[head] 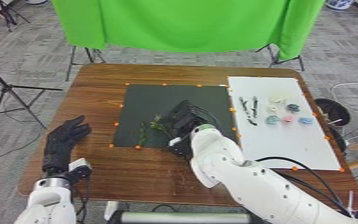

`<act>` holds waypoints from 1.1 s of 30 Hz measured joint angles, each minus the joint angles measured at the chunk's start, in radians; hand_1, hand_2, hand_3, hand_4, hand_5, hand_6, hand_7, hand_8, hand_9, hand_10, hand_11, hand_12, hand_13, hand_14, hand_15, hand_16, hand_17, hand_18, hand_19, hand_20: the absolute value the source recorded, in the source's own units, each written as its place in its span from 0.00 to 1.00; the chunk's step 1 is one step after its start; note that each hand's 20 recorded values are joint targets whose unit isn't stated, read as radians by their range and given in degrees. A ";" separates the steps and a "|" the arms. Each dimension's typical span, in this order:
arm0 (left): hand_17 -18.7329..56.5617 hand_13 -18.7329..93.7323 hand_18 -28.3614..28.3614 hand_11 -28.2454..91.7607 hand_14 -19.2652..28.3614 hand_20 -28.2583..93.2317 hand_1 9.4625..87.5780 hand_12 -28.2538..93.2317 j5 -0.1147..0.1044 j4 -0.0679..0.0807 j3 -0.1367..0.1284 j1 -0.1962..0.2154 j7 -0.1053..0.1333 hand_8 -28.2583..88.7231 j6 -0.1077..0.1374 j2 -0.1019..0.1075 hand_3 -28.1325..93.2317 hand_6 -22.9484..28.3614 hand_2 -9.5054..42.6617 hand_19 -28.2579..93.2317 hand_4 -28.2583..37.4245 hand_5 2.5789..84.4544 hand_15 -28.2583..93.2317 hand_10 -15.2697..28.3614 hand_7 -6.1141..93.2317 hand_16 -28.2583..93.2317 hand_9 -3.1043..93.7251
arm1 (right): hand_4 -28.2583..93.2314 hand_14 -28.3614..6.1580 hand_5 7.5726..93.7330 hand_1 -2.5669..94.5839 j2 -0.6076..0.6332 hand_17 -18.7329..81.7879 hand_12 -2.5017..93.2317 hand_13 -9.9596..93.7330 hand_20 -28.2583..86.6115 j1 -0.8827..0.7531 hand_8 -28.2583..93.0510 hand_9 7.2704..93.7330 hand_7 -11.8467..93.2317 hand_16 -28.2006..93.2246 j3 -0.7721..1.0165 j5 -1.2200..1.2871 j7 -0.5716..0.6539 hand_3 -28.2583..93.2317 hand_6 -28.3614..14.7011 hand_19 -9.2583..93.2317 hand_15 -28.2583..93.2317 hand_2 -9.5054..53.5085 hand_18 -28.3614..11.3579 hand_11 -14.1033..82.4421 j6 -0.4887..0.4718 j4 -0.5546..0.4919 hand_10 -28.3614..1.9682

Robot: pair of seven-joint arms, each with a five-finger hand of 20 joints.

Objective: Arrange flowers

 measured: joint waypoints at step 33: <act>0.39 0.56 0.69 0.42 0.75 0.39 0.17 0.32 0.006 -0.003 -0.007 0.005 -0.004 0.17 -0.009 0.000 0.81 0.51 0.66 0.31 0.00 0.59 0.43 0.66 0.20 0.21 0.58 | 0.15 0.72 0.67 0.40 0.110 0.90 0.18 1.00 0.53 -0.109 0.16 0.89 0.27 0.42 0.108 -0.004 -0.011 0.79 0.64 0.97 0.65 0.09 0.52 0.31 0.027 -0.119 0.44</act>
